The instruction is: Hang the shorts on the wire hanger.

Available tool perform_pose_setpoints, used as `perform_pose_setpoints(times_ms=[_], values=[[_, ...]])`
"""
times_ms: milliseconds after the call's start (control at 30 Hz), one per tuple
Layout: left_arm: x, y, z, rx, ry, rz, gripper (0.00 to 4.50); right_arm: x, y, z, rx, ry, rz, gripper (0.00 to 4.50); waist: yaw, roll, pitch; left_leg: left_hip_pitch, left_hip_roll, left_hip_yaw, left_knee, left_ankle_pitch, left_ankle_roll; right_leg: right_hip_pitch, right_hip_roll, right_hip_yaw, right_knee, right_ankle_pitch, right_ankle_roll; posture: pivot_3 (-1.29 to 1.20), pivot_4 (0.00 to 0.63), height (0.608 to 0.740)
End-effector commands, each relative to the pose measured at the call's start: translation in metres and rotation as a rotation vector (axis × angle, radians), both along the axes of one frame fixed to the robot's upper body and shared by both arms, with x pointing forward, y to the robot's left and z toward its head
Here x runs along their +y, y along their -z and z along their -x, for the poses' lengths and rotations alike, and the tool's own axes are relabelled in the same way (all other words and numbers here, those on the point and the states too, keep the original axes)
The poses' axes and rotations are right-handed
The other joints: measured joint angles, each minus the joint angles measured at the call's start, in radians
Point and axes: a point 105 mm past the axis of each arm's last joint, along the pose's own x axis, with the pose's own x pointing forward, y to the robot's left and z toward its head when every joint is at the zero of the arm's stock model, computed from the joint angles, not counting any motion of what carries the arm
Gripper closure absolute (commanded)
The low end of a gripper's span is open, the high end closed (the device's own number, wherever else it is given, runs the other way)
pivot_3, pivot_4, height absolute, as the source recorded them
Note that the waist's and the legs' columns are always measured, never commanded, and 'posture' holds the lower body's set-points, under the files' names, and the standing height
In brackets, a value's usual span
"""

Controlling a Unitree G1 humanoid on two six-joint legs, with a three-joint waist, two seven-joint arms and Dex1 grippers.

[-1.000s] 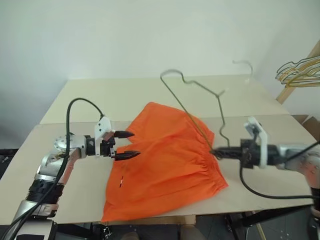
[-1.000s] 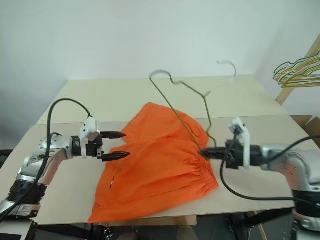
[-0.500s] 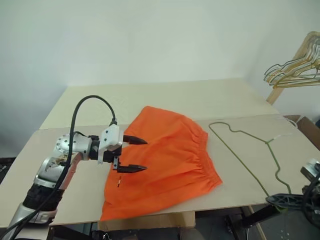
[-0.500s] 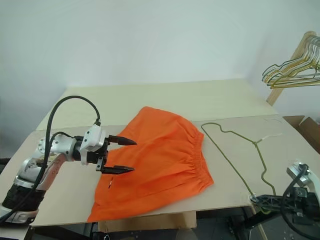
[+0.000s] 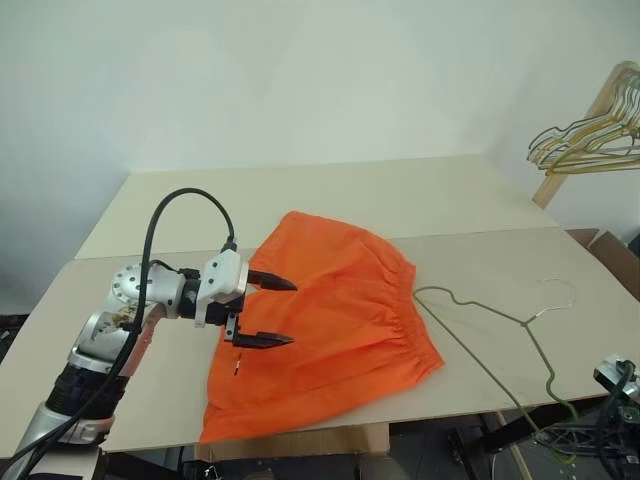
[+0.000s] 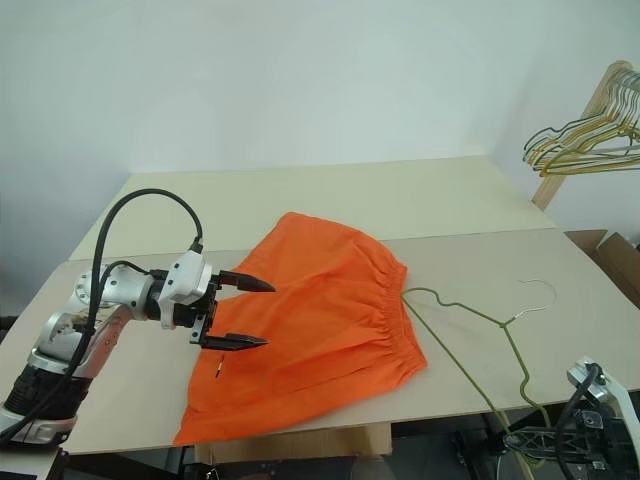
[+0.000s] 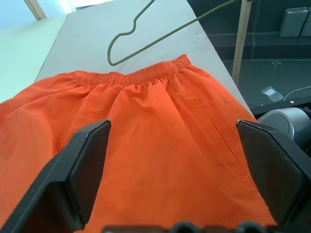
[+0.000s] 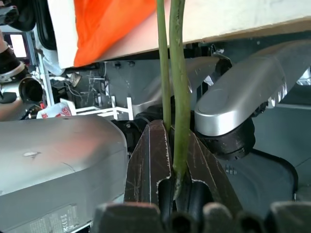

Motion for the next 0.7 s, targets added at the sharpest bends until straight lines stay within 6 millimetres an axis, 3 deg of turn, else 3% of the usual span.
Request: perform_pose_setpoints(times_ms=[33, 700], values=[[0.0, -0.008, 0.001, -0.043, 0.011, -0.003, 0.01, 0.0, 0.0, -0.002, -0.02, -0.018, 0.019, 4.5, 0.0, 0.0, 0.0, 0.0, 0.0, 0.0, 0.0, 0.0, 0.0, 0.0, 0.0, 0.0, 0.0, 0.0, 0.0, -0.2, 0.0, 0.74], [0.002, -0.006, 0.006, -0.036, -0.018, 0.004, 0.01, 0.014, 0.008, -0.014, -0.027, -0.084, -0.004, 4.5, 0.008, 0.0, 0.0, 0.0, 0.0, 0.0, 0.0, 0.0, 0.0, 0.0, 0.0, 0.0, 0.0, 0.0, 0.0, -0.17, 0.0, 0.74]])
